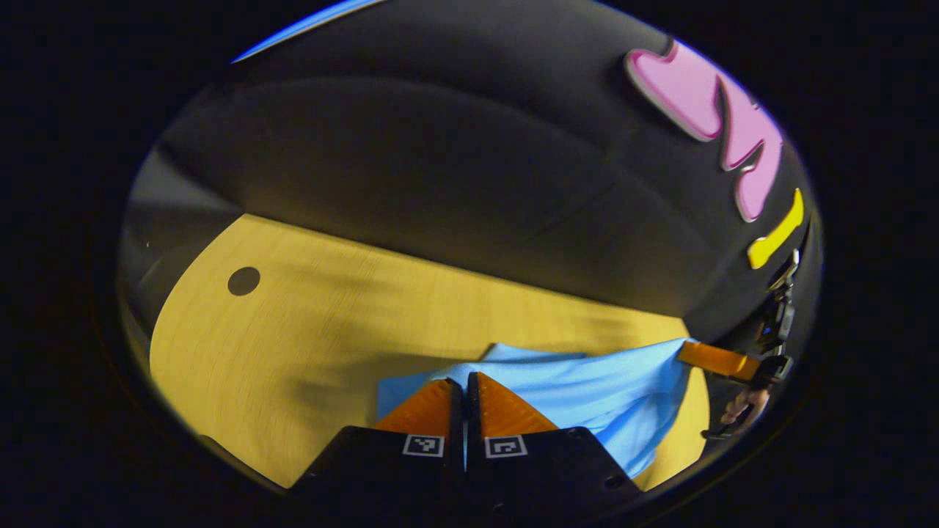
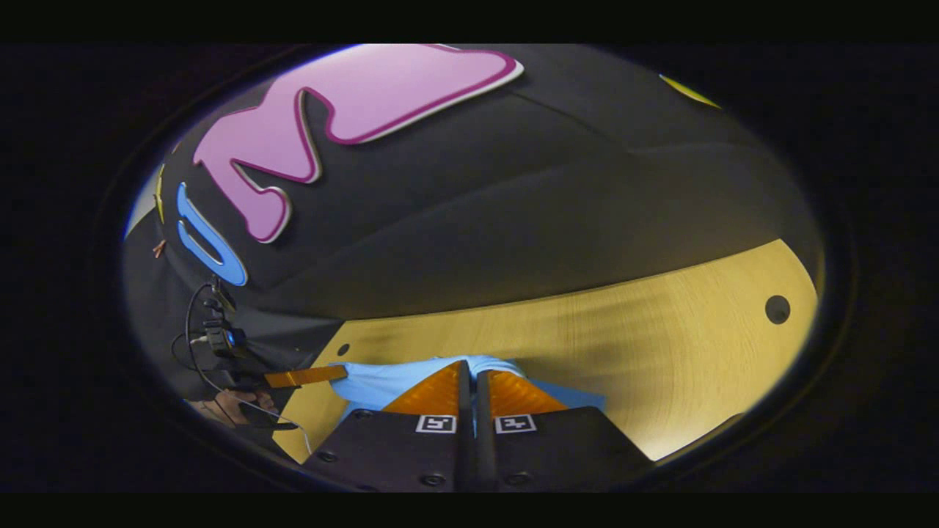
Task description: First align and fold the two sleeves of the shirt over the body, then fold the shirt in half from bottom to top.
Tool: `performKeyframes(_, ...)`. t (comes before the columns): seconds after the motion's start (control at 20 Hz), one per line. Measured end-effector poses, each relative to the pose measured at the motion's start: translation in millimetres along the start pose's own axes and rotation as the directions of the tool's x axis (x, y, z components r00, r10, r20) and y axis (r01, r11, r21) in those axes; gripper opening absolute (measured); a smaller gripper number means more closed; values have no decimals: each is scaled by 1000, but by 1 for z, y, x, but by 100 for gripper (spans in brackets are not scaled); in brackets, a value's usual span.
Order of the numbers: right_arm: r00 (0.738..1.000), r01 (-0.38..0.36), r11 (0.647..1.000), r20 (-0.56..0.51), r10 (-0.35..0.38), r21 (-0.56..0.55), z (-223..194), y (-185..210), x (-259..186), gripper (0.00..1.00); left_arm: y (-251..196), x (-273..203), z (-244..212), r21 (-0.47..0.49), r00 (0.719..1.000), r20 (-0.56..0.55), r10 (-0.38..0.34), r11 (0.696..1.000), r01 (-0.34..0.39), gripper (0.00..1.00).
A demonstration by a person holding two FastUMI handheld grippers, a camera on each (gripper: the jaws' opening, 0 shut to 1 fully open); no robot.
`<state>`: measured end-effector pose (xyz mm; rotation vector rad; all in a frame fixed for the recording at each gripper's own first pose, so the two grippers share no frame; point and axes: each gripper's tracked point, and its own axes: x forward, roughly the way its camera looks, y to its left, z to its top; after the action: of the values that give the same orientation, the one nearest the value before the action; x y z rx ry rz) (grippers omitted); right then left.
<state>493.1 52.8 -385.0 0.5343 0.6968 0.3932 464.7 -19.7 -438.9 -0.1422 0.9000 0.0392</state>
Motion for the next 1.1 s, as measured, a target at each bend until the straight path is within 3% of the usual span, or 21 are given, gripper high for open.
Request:
performKeyframes(0.05, 999, 32, 999, -18, -32, 2, -7, -12, 12, 4, 7, 13, -10, 9, 999, -32, 33, 999, -32, 6)
performKeyframes(0.2, 989, 119, 992, -79, -122, -47, -40, -24, 31, 5, 8, 28, -21, 19, 994, -57, 98, 995, -97, 12)
performKeyframes(0.25, 986, 133, 988, -88, -140, -81, -43, -24, 29, 0, 4, 32, -24, 3, 994, -59, 92, 996, -92, 33)
performKeyframes(0.4, 983, 179, 952, -5, -186, -248, -29, -34, 22, 57, -11, 14, -13, 70, 995, -8, 98, 993, -97, 98)
performKeyframes(0.45, 985, 170, 942, 24, -170, -290, -19, -29, 15, 77, -10, 9, -6, 116, 994, 23, 110, 987, -112, 96)
performKeyframes(0.55, 985, 170, 912, 83, -150, -373, 2, -20, -9, 100, -21, -14, 8, 161, 991, 91, 99, 981, -113, 96)
performKeyframes(0.75, 970, 200, 858, 219, -105, -473, 38, 14, -79, 99, -47, -102, 37, 168, 971, 237, 36, 983, -78, 97)
performKeyframes(0.9, 943, 252, 840, 315, -103, -481, 50, 41, -143, 98, -53, -186, 47, 219, 934, 354, 40, 968, -124, 97)
performKeyframes(1.0, 910, 307, 821, 402, -104, -482, 54, 68, -191, 98, -62, -246, 46, 195, 907, 421, 29, 973, -122, 97)
performKeyframes(1.1, 855, 417, 761, 498, -144, -497, 52, 93, -248, 98, -69, -300, 34, 164, 875, 484, 12, 981, -104, 97)
